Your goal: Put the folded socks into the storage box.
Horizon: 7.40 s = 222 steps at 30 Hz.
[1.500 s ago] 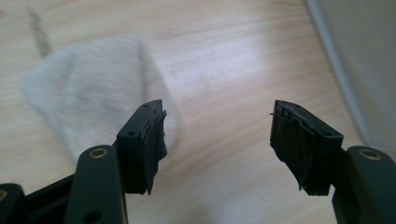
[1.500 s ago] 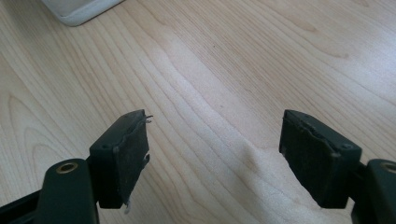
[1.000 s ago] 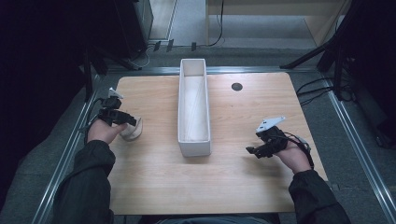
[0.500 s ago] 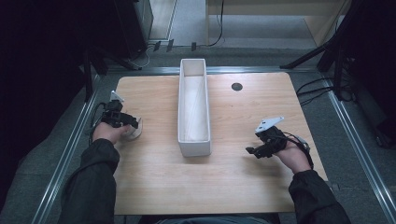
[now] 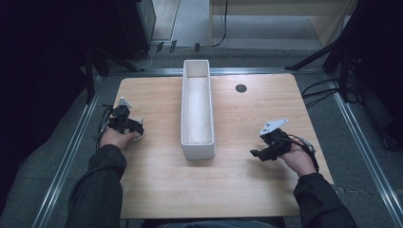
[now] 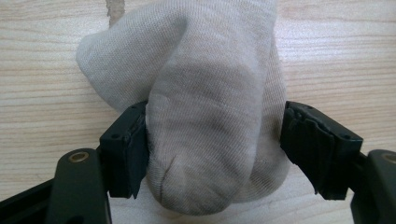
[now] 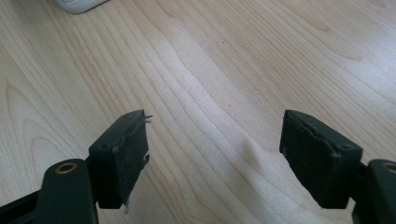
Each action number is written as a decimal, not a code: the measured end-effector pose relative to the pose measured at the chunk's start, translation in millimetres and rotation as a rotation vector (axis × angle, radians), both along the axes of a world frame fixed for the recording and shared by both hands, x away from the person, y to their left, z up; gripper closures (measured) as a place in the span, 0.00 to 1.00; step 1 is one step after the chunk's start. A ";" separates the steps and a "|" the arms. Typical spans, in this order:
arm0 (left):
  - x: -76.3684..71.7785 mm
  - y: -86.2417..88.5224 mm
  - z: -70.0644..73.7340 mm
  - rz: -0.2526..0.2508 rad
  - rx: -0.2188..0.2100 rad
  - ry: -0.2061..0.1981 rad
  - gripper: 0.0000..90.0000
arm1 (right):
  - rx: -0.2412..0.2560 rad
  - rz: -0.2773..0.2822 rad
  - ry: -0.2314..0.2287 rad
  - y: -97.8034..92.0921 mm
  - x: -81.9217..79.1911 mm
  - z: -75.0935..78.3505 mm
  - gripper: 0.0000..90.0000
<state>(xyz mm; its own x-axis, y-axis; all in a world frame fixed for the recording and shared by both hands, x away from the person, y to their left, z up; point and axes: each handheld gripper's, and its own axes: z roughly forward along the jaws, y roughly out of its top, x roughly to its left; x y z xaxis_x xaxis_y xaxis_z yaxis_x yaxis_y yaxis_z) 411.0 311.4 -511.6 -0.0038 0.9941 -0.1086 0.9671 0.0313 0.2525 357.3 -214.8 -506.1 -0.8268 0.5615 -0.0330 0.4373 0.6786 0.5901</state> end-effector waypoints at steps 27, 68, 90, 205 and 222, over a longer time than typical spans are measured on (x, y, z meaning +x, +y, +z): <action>-6.4 7.5 6.9 -0.018 -0.068 -0.003 0.79 | -0.018 0.006 -0.023 0.2 -0.2 1.1 0.26; -15.1 -49.2 91.1 -0.027 -0.146 -0.031 0.79 | -0.003 0.006 -0.031 1.9 8.9 4.3 0.26; -14.2 -99.8 141.0 -0.124 -0.185 -0.056 0.79 | -0.025 0.016 -0.049 6.3 8.4 4.6 0.26; -45.1 -232.6 45.9 -0.340 -0.057 0.032 0.97 | -0.095 0.090 -0.082 9.7 -2.1 1.8 0.27; -47.3 -226.0 72.6 -0.356 -0.193 -0.047 0.70 | -0.097 0.084 -0.081 8.9 -2.0 1.6 0.27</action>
<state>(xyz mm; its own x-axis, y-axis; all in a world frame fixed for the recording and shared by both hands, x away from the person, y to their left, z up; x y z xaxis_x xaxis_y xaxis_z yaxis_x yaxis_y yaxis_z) 363.7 85.4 -438.9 0.3462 0.8939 -0.2847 0.9135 -0.2521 0.3194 355.3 -205.9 -504.5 -0.8632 0.4814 -0.1522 0.3305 0.7666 0.5506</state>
